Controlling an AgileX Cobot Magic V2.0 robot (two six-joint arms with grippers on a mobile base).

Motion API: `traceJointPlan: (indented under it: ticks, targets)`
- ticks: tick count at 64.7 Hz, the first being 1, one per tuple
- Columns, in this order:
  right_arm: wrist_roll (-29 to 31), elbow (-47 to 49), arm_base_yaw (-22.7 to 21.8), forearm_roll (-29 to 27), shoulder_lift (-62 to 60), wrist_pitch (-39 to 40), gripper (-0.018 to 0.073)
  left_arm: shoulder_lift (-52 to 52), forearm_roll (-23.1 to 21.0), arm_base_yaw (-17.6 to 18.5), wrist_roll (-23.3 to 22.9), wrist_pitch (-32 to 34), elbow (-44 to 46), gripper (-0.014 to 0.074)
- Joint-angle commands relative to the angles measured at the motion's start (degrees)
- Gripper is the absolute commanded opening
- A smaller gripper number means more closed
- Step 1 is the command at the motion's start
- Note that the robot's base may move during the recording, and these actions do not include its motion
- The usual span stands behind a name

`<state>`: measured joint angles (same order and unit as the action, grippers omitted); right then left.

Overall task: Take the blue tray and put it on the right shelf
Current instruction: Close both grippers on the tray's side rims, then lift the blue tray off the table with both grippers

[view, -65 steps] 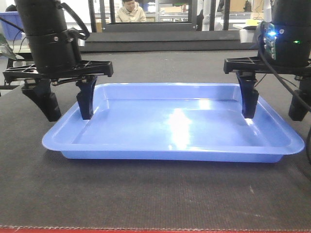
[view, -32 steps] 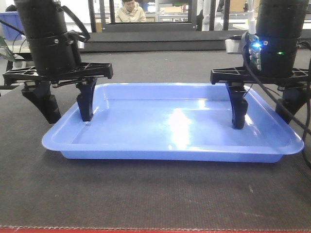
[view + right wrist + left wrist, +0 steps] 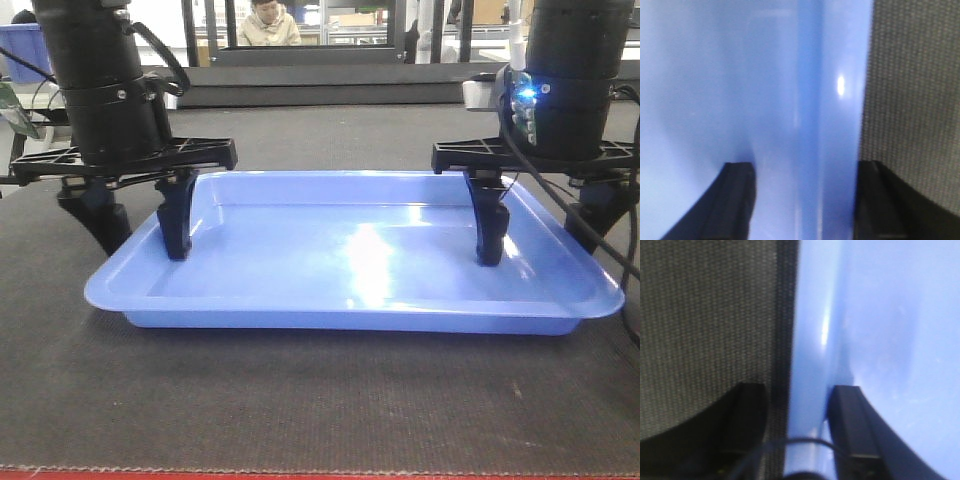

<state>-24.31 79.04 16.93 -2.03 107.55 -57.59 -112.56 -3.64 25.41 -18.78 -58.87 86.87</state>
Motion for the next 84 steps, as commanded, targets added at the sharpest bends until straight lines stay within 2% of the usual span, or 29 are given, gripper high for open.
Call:
traceJointPlan:
  ticks: [1, 9, 18, 41, 54, 63, 70, 77, 84]
  targets:
    - [-0.14, 1.74, -0.38, 0.26, -2.9, 0.44, 0.0398, 3.0, 0.05, -0.15, -0.23, 0.1, 1.23, 0.0085]
    - [-0.14, 1.74, -0.38, 0.26, -2.9, 0.27, 0.0285, 3.0, 0.05, -0.15, -0.23, -0.38, 1.23, 0.0013]
    - [-0.14, 1.74, -0.38, 0.26, -2.9, 0.56, 0.0231, 3.0, 0.05, -0.15, -0.23, -1.03, 1.23, -0.0041]
    - [-0.14, 2.41, -0.38, 0.06, -2.97, -0.28, 0.0222, 3.25, 0.05, -0.15, -0.23, -1.87, 1.35, -0.0048]
    - [-2.21, 5.97, -0.19, 0.0, -5.72, -2.98, 0.0222, 7.62, 0.05, -0.15, -0.23, -2.41, 1.35, -0.0048]
    - [-4.2, 6.25, 2.31, 0.19, -9.48, -4.59, 0.0222, 12.49, -0.04, 0.1, -1.23, -5.16, 1.35, -0.0048]
    - [-6.3, 5.34, 6.31, 1.66, -12.05, -5.51, 0.0222, 16.37, 1.31, 1.94, -3.45, -7.35, 0.33, -0.0048]
    - [-10.42, 2.73, 10.95, 4.46, -15.73, -4.64, 0.0222, 21.73, 2.97, 4.58, -6.7, -6.27, -4.67, -0.0048]
    - [-11.64, -0.22, 13.6, 4.83, -19.02, -4.45, 0.0222, 26.12, 3.64, 6.11, -9.92, -4.92, -10.32, -0.0048]
